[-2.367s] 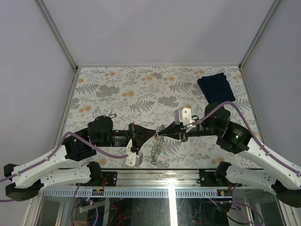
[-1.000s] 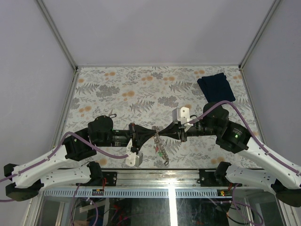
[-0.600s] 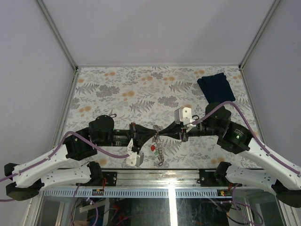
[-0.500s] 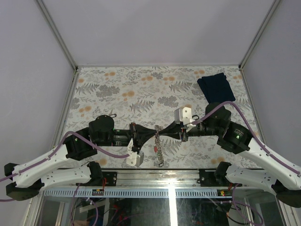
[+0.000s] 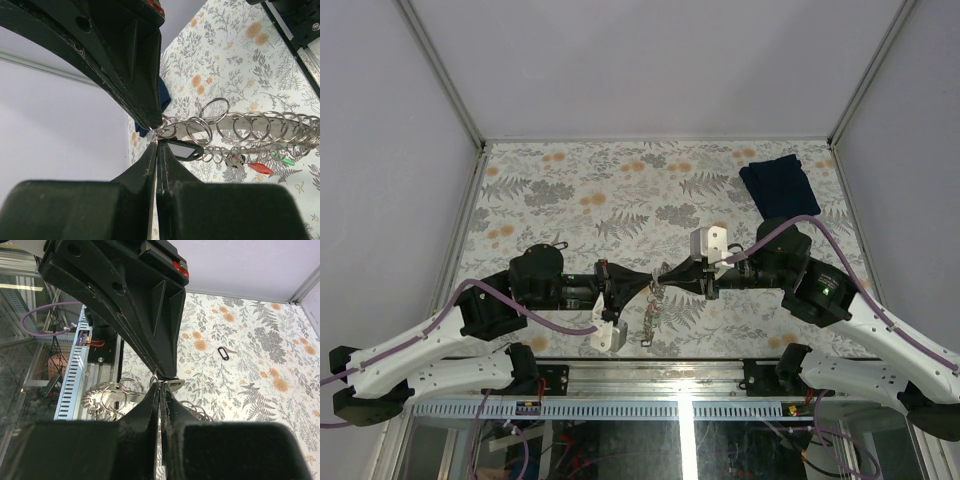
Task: Put the keys on the keyring
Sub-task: Insert the key onto the keyring.
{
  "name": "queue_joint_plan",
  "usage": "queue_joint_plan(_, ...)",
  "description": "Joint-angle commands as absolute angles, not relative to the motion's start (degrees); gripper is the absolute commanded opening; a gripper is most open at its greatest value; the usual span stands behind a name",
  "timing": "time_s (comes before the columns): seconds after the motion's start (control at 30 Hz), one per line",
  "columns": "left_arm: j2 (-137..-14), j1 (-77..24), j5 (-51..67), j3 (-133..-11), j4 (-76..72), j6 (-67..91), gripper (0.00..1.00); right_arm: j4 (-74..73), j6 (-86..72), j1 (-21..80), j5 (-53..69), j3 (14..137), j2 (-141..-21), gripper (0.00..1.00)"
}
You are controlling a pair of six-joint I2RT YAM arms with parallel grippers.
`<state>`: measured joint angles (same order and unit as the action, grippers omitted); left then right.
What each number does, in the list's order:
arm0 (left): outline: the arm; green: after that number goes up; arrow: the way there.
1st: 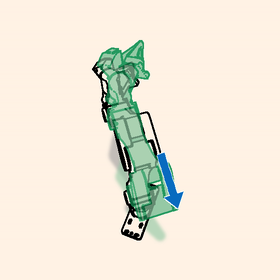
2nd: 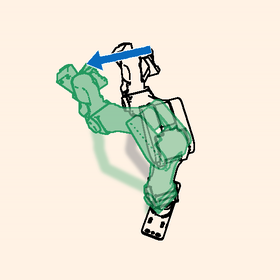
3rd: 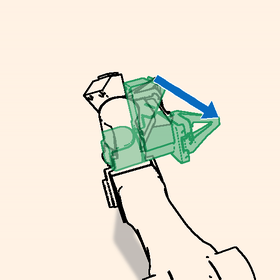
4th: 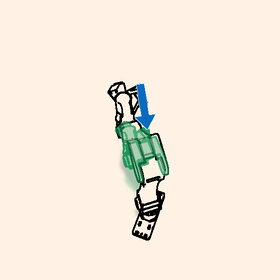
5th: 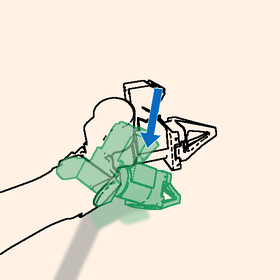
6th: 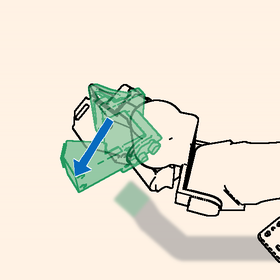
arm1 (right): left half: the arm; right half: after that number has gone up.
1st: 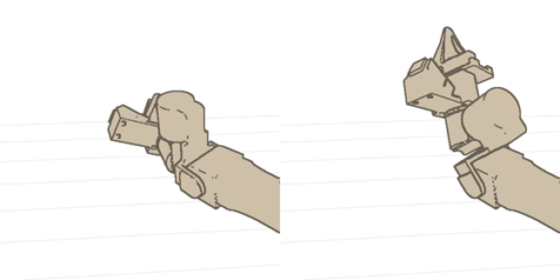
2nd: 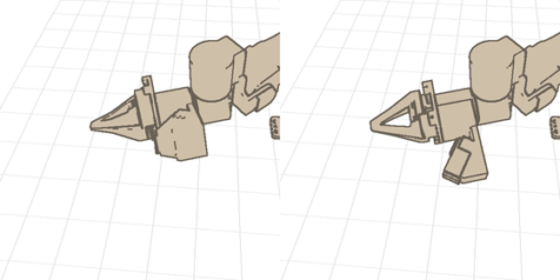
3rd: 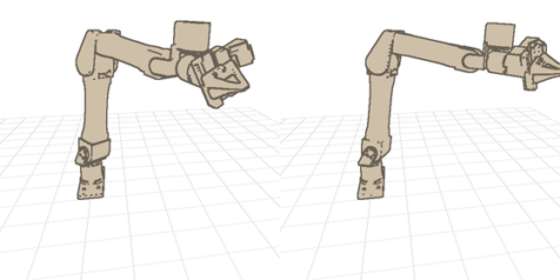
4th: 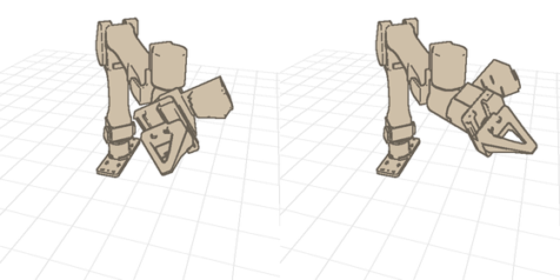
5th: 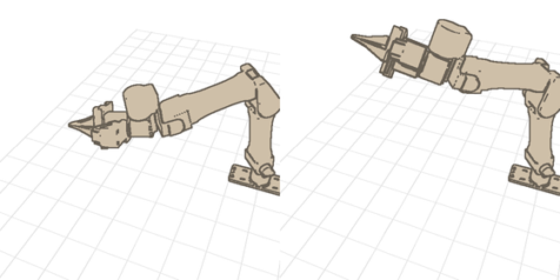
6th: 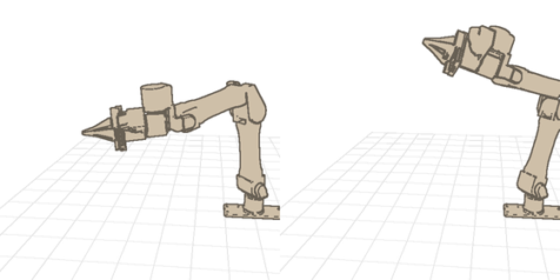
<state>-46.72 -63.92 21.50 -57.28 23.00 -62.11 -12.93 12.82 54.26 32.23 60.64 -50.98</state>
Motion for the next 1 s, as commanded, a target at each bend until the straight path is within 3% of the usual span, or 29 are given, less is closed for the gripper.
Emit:
queue_joint_plan(0.0,-46.6,-64.1,23.4,-58.8,22.8,-62.6,0.0,-9.0,12.9,54.0,26.4,63.3,-49.5,0.0)
queue_joint_plan(0.97,-46.7,-64.1,25.0,-58.7,23.2,-62.1,0.0,-2.2,9.5,54.0,27.0,61.8,-50.0,0.0)
